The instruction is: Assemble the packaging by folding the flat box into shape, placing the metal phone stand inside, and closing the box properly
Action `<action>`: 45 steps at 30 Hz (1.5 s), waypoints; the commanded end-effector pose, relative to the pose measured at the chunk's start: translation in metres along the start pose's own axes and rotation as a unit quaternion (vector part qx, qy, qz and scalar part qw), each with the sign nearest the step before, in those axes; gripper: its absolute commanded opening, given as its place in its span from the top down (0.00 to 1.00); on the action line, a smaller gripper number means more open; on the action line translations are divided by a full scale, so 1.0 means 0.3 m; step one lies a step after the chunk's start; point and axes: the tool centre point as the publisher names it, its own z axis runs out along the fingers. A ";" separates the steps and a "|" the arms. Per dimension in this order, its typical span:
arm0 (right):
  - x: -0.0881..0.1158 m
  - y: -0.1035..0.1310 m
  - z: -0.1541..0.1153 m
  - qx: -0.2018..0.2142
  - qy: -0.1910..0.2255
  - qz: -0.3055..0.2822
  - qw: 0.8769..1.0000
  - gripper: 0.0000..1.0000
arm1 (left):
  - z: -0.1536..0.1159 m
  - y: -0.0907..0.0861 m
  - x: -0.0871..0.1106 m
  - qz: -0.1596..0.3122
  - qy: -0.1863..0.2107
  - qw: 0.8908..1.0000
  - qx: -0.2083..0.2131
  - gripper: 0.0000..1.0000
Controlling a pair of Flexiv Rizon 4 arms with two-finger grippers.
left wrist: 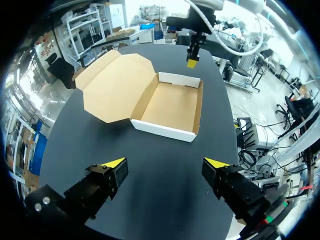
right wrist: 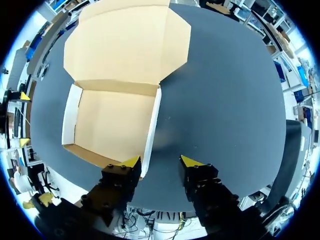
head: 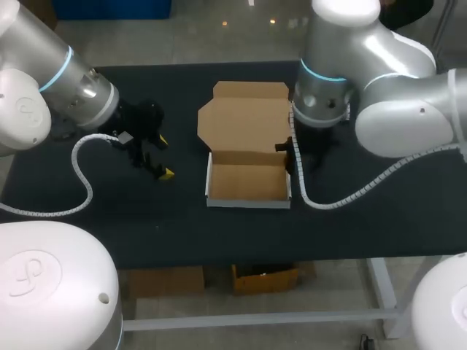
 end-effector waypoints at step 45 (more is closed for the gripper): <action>-0.214 -0.154 -0.217 -0.169 0.180 -0.274 0.929 0.00 | 0.002 -0.001 0.000 0.000 0.000 1.000 -0.001 0.00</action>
